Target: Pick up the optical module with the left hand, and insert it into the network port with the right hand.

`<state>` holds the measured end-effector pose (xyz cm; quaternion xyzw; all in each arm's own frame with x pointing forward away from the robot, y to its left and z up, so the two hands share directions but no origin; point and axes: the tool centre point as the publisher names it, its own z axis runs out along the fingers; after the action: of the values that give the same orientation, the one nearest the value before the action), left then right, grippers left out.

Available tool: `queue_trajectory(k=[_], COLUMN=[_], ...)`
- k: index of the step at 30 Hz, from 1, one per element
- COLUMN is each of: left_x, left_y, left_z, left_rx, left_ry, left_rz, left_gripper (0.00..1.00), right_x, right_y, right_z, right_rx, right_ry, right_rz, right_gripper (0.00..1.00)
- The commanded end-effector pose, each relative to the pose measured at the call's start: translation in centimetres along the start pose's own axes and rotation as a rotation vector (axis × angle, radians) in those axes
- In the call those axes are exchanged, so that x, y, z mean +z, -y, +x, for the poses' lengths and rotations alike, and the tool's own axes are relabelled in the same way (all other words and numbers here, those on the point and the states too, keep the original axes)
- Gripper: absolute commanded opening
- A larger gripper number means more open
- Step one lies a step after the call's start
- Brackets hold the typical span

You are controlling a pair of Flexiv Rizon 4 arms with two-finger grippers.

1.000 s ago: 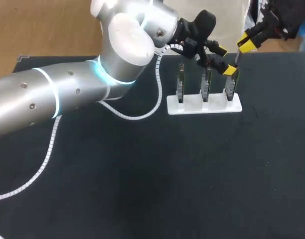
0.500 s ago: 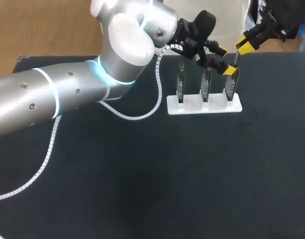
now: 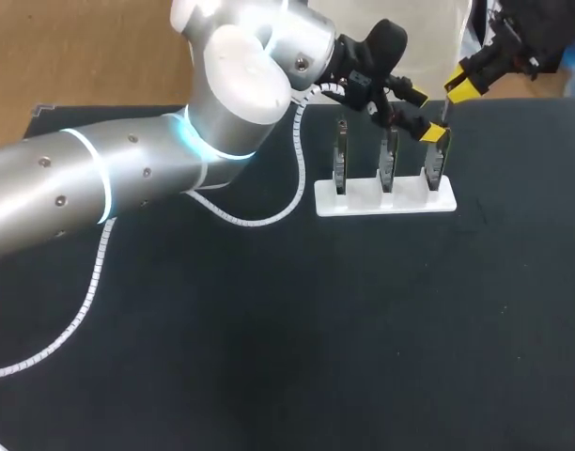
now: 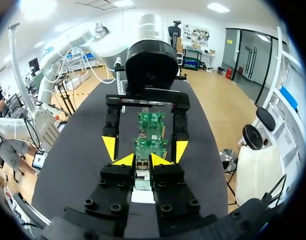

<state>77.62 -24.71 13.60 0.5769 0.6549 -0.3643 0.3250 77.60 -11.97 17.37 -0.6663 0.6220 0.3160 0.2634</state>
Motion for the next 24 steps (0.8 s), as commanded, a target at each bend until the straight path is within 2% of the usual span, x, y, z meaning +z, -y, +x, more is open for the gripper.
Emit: queue_trajectory(k=[1, 24], left_x=[-0.01, -0.01], left_y=[-0.02, -0.02], left_z=[-0.08, -0.08], left_rx=[-0.001, -0.001], left_ry=[-0.004, -0.004], left_rz=[0.001, 0.001], left_gripper=[1.0, 1.0], right_x=[-0.14, 0.12], right_y=[-1.0, -0.56], right_z=[-0.18, -0.32], right_rx=[0.0, 0.03], right_ry=[0.001, -0.033], right_rz=[0.031, 0.061], right_gripper=[0.0, 0.0])
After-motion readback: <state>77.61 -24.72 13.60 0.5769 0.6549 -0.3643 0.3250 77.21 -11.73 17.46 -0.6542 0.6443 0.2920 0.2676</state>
